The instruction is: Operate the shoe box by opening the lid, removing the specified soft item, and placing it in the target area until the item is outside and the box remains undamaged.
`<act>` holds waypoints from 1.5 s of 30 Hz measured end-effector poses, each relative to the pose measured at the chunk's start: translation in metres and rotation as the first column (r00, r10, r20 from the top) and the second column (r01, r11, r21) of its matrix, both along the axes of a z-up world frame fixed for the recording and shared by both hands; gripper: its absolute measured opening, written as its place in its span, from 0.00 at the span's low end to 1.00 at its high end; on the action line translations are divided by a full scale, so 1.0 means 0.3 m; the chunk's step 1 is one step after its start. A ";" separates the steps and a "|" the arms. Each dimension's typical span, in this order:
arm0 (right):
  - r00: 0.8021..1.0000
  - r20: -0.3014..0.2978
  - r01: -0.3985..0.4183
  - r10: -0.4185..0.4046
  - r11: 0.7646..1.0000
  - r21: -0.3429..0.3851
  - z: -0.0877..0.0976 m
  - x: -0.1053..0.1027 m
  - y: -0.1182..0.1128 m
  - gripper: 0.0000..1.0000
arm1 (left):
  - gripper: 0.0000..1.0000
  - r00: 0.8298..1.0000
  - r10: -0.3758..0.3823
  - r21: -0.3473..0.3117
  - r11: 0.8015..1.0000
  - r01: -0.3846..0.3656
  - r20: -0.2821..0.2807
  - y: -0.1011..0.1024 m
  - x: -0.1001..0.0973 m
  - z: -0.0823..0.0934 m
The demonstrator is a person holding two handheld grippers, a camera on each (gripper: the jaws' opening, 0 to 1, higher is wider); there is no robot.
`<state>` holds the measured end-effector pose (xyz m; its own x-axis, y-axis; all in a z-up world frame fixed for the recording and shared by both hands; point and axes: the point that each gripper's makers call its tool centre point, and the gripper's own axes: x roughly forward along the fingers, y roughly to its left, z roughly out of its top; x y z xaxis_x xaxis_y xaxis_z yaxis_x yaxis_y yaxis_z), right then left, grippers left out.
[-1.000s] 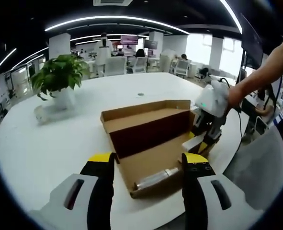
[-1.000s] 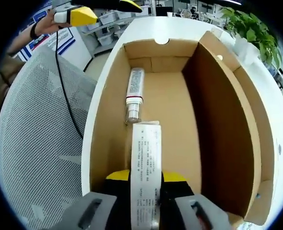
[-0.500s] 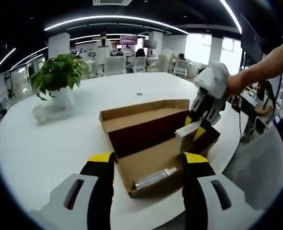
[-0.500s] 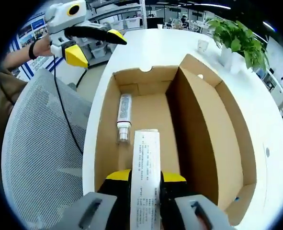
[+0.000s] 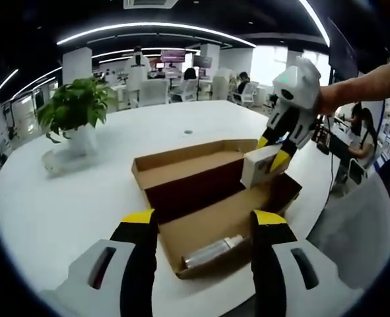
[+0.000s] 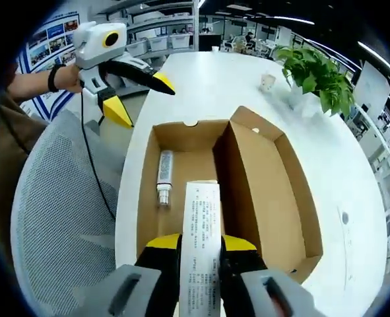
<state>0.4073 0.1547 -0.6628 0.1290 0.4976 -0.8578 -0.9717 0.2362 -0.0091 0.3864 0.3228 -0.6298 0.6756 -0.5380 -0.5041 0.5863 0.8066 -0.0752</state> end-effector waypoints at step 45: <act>0.965 0.013 0.263 -0.263 0.963 -0.051 0.002 -0.041 -0.548 0.18 | 0.57 0.984 -0.176 0.019 0.984 0.176 -0.022 -0.218 0.009 -0.012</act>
